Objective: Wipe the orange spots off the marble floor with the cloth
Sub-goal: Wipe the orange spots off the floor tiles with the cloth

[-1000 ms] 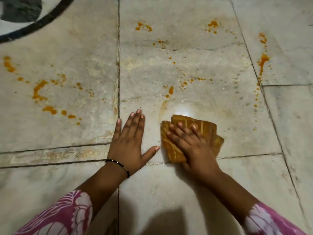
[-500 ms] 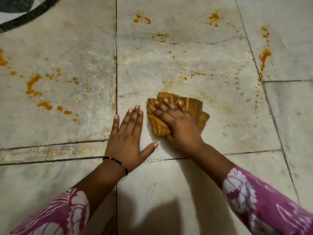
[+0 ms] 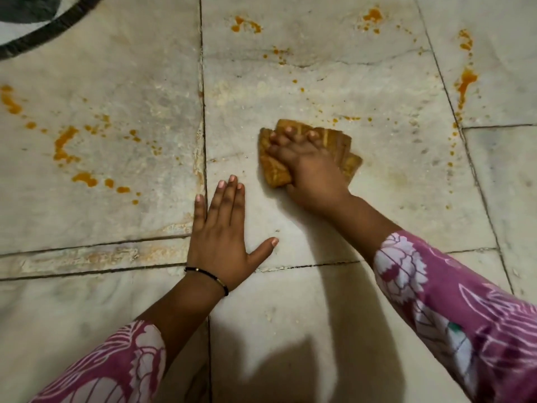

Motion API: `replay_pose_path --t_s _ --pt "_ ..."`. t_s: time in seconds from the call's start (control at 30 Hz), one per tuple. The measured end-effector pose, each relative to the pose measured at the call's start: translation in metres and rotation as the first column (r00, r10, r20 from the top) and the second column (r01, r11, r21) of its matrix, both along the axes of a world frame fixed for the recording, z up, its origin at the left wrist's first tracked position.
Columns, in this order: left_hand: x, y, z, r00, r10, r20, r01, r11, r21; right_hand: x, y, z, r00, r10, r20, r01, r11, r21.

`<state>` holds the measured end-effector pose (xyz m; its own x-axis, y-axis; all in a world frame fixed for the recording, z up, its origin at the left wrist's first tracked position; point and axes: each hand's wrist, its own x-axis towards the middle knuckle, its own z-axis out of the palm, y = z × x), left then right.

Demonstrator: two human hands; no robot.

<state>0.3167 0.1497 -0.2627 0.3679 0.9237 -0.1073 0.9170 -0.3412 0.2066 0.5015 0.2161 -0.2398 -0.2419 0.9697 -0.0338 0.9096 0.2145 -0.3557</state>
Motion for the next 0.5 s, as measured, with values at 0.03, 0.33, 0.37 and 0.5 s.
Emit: replay_pose_path --t_s 0.03,0.33,0.37,0.5 --pt "0.000 0.000 0.000 1.000 0.011 0.002 -0.011 1.000 -0.002 -0.006 -0.011 -0.001 0.998 0.059 0.022 -0.059 0.998 0.021" --pt "-0.001 0.000 -0.001 1.000 0.009 0.004 -0.009 1.000 -0.003 0.046 -0.060 0.001 0.988 -0.151 0.000 0.151 0.988 0.014" --pt "-0.001 -0.001 -0.001 1.000 0.010 0.003 -0.010 1.000 -0.004 0.044 -0.046 0.003 0.982 -0.186 -0.010 0.186 0.983 0.004" --pt "0.001 0.000 -0.001 1.000 0.024 0.002 -0.024 1.000 0.002 0.007 0.000 -0.001 0.997 -0.075 -0.025 0.074 0.997 -0.019"
